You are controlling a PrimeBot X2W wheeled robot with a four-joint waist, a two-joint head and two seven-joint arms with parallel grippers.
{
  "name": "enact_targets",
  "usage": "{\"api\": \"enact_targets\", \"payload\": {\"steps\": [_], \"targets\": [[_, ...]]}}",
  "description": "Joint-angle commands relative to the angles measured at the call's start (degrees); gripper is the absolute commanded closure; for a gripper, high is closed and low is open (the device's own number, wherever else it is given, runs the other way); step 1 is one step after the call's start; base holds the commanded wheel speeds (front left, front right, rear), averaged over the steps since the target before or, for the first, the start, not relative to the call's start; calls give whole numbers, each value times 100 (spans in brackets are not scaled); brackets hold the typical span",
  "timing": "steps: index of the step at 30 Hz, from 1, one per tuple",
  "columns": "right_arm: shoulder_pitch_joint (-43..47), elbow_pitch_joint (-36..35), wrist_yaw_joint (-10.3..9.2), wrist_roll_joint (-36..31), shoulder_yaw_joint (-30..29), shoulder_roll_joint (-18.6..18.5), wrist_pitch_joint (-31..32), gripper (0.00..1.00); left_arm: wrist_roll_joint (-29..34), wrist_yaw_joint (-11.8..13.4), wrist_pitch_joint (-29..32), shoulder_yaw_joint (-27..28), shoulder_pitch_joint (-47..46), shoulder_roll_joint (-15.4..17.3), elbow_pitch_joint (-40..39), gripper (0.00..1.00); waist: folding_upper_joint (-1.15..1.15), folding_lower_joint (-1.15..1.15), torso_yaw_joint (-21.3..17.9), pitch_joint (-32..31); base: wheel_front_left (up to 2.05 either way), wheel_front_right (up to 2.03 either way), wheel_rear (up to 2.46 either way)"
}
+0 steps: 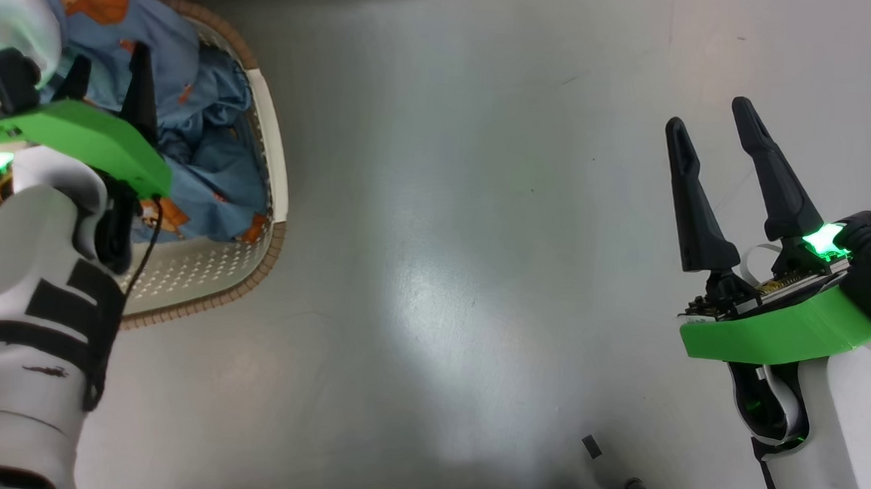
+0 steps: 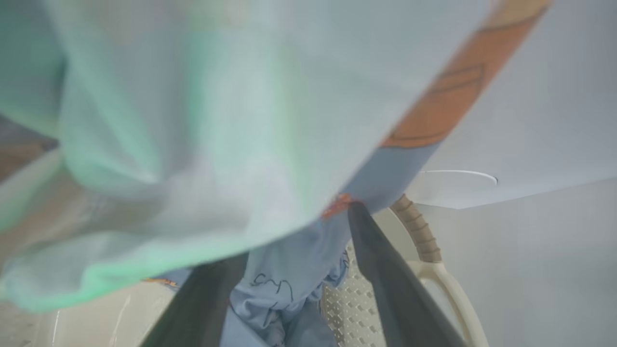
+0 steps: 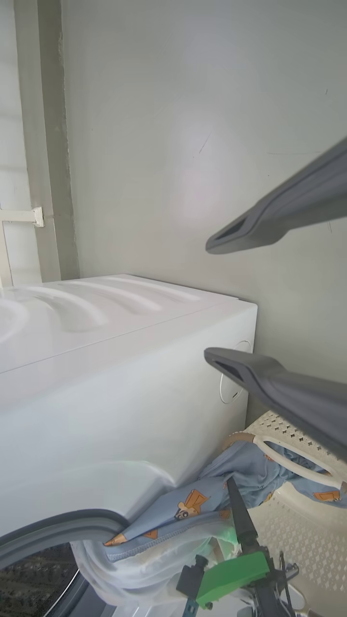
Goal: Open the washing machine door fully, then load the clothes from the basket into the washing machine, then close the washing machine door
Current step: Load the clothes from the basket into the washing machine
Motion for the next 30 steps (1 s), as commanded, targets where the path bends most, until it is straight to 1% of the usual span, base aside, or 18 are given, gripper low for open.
{"api": "enact_targets", "payload": {"steps": [1,6,13,19,20,21,23,28,30], "targets": [[140,-144,57,-30,105,-1,-27,0,-46,-8,-37,70,29,282,-64,0,0,-1,-27,20,0,0,0],[120,-149,57,-38,152,43,-27,0,-148,-8,-37,65,-102,391,-20,0,0,-1,-73,59,0,0,0],[88,-136,57,-21,231,52,-27,0,-316,-9,-37,577,-327,532,53,0,0,-1,-154,41,0,0,0],[106,-152,57,-8,252,43,-27,0,-204,-9,-37,760,-421,654,58,0,0,-1,-225,24,0,0,0],[110,-152,57,-8,253,45,-27,0,-182,-9,-37,799,-425,677,49,3,0,-1,-233,24,0,0,0],[113,-154,57,-9,253,47,-27,0,-176,-9,-37,848,-428,697,29,54,0,-1,-240,27,0,0,0],[117,-156,57,-13,248,53,-27,0,-145,-9,-37,935,-413,729,-43,100,0,-1,-246,31,0,0,0],[126,-159,57,-25,187,46,-27,0,-60,-9,-37,1159,-289,678,-250,100,0,-1,-181,41,0,0,0],[120,-163,57,-33,167,48,-27,0,-51,-9,-37,1332,-214,625,-374,100,0,-1,-136,41,0,0,0]]}}
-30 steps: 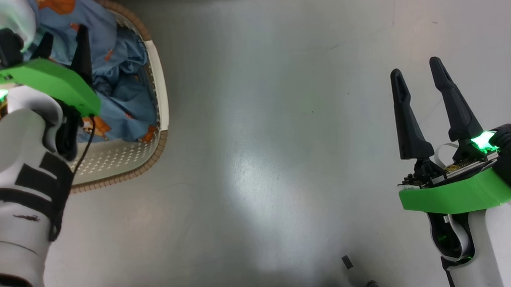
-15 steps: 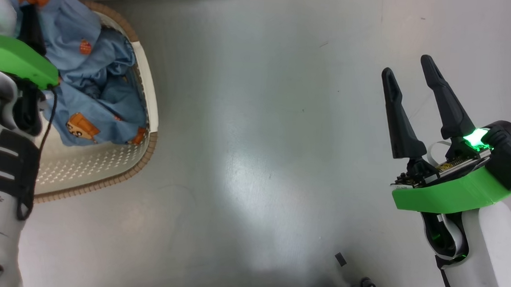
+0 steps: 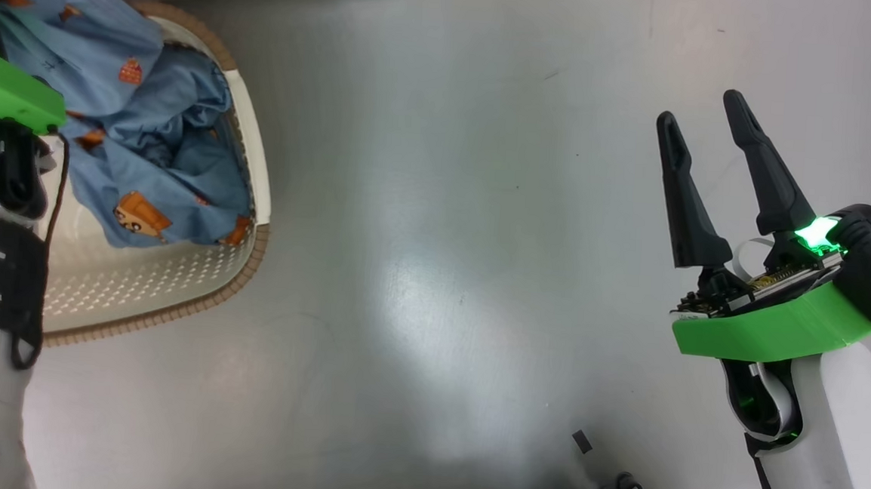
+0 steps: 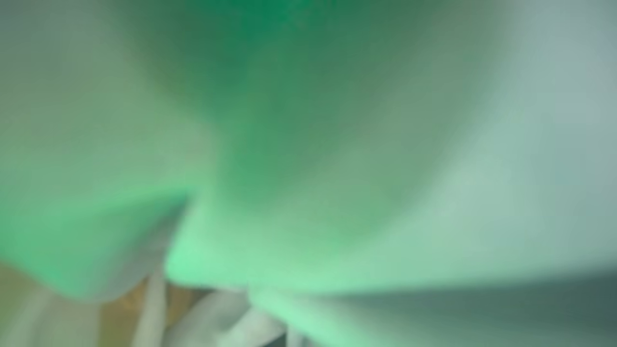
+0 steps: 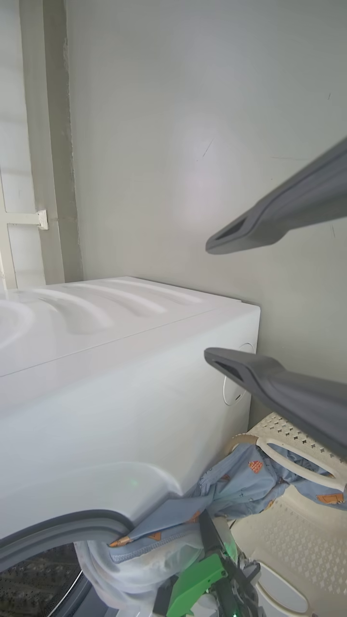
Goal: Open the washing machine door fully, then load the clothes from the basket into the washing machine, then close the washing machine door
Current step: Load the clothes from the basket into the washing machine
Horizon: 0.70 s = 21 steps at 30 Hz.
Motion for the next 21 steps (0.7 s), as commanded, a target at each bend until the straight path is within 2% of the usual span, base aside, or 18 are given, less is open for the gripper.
{"api": "enact_targets", "payload": {"steps": [1,6,7,21], "targets": [[190,-147,57,-36,83,-1,-27,0,39,-9,-38,211,200,217,-238,100,0,0,54,-4,0,0,0],[164,-154,57,-48,61,2,-27,0,102,-9,-38,765,528,-11,-834,100,0,0,151,-43,0,0,0],[164,-159,57,-47,37,3,-27,0,163,-9,-38,1029,671,-118,-1160,100,0,0,191,-63,0,0,0],[286,-141,57,-42,-106,65,-27,0,641,-9,-38,1661,1691,-735,-3341,100,0,0,375,-403,0,0,0]]}}
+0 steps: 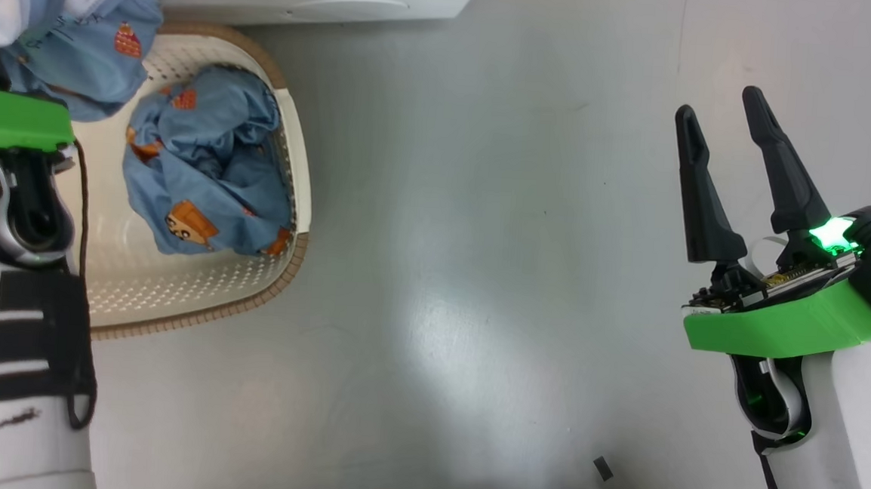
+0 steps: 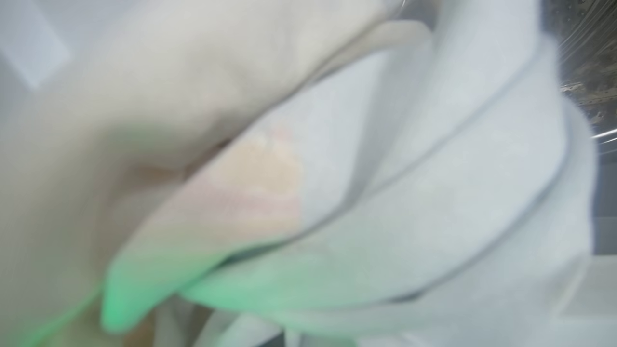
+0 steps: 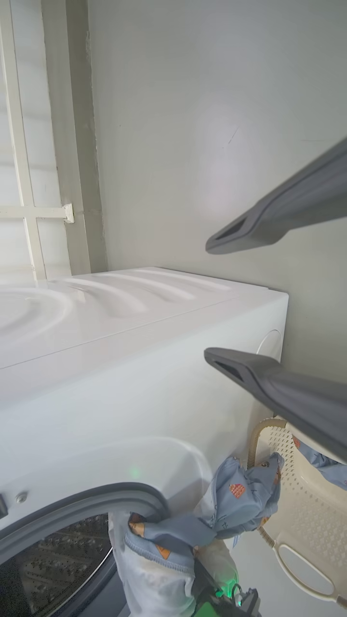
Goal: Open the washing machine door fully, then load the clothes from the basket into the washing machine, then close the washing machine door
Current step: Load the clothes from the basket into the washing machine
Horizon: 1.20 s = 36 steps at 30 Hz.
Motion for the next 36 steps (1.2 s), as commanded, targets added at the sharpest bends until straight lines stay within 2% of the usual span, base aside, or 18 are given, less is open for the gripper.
{"api": "enact_targets", "payload": {"steps": [1,11,16,19,23,31,32,36], "targets": [[274,-127,57,-32,85,25,-27,0,97,-10,-36,105,237,165,-244,100,0,0,37,-68,0,0,0],[349,-126,57,-15,91,52,-27,0,319,-10,-36,53,398,45,-1601,100,0,0,81,-191,0,0,0],[356,-125,57,-14,70,36,-27,0,503,-10,-36,-201,193,46,-1937,100,0,0,114,-185,0,0,0],[360,-118,57,-11,58,40,-27,0,614,-10,-36,-340,-15,171,-1922,100,0,0,121,-197,0,0,0],[338,-108,57,6,75,64,-27,0,669,-10,-36,-481,-399,398,-1504,100,0,0,102,-215,0,0,0],[330,-90,57,41,126,127,-27,0,388,-10,-36,-945,-1686,862,401,100,0,0,3,-210,0,0,0],[330,-90,57,41,126,127,-27,0,388,-10,-36,-945,-1686,862,401,100,0,0,3,-210,0,0,0],[316,-75,57,68,174,166,-27,0,542,-10,-36,-1190,-2359,1211,1129,100,0,0,-123,-215,0,0,0]]}}
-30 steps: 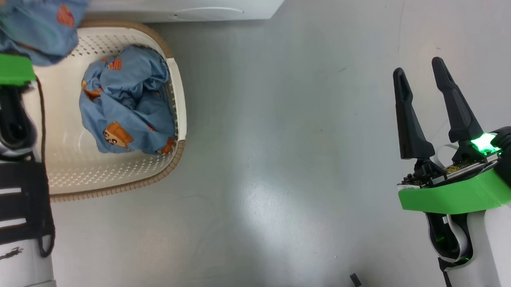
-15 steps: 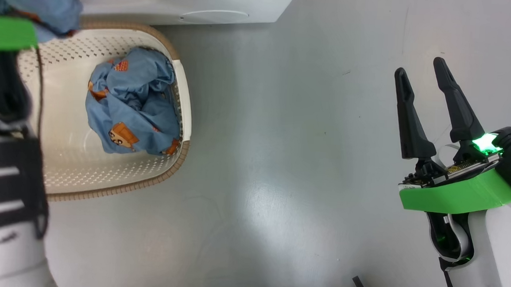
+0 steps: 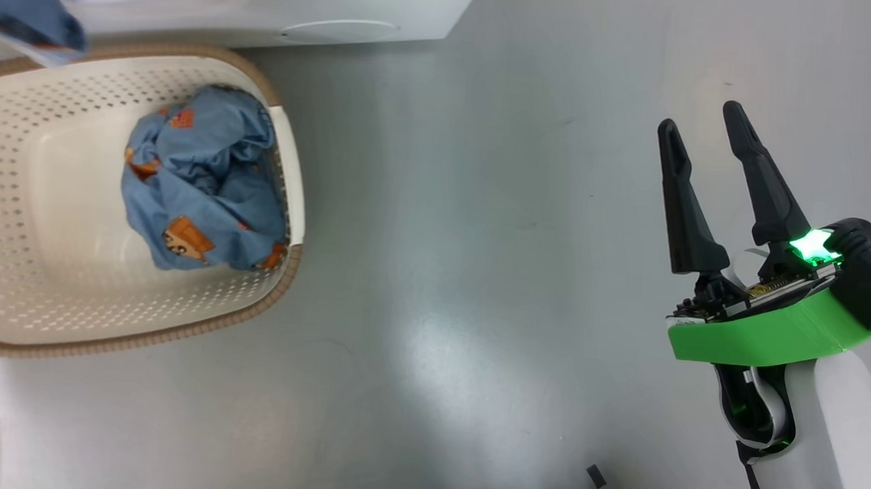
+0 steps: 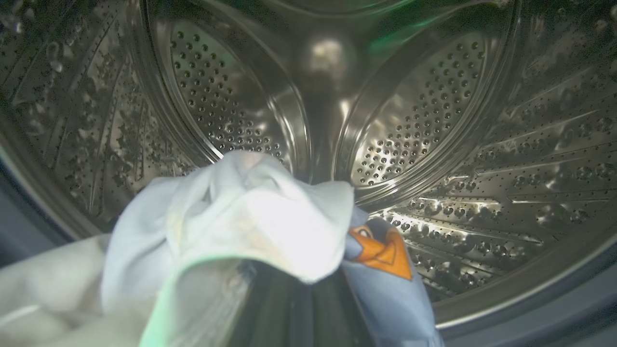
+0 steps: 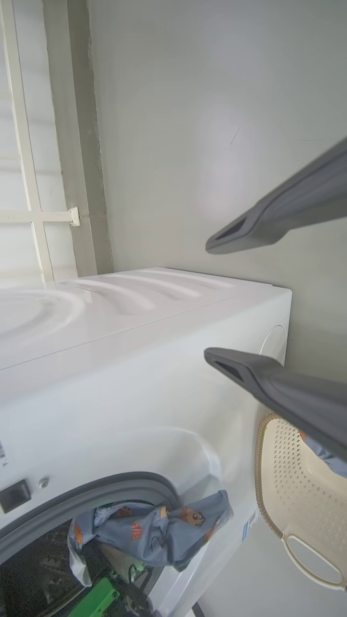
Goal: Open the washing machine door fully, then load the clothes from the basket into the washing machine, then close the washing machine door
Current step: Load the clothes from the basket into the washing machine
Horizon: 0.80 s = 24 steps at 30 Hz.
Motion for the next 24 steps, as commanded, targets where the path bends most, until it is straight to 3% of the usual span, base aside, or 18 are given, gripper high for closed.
{"api": "enact_targets", "payload": {"steps": [1,8,12,15,16,17,18,24], "targets": [[221,-110,57,57,126,26,-27,0,92,-10,-29,13,-212,327,-25,100,0,0,-70,0,0,0,0],[195,-88,57,70,215,61,-27,0,578,-10,-29,-140,-1050,634,-118,100,0,0,-254,47,0,0,0],[146,-88,57,70,252,93,-27,0,806,-10,-29,137,-1143,628,-490,100,0,0,-316,97,0,0,0],[150,-73,57,72,263,107,-27,0,905,-10,-29,87,-1001,563,-172,100,0,0,-330,88,0,0,0],[161,-65,57,72,270,108,-27,0,918,-10,-29,79,-962,558,60,63,0,0,-331,76,0,0,0],[171,-60,57,75,276,108,-27,0,940,-10,-29,49,-965,563,208,15,0,0,-333,72,0,0,0],[175,-58,57,78,282,109,-27,0,934,-10,-29,75,-981,567,308,0,0,0,-335,72,0,0,0],[183,-55,57,81,279,98,-27,0,929,-10,-29,98,-1057,548,799,0,0,0,-319,52,0,0,0]]}}
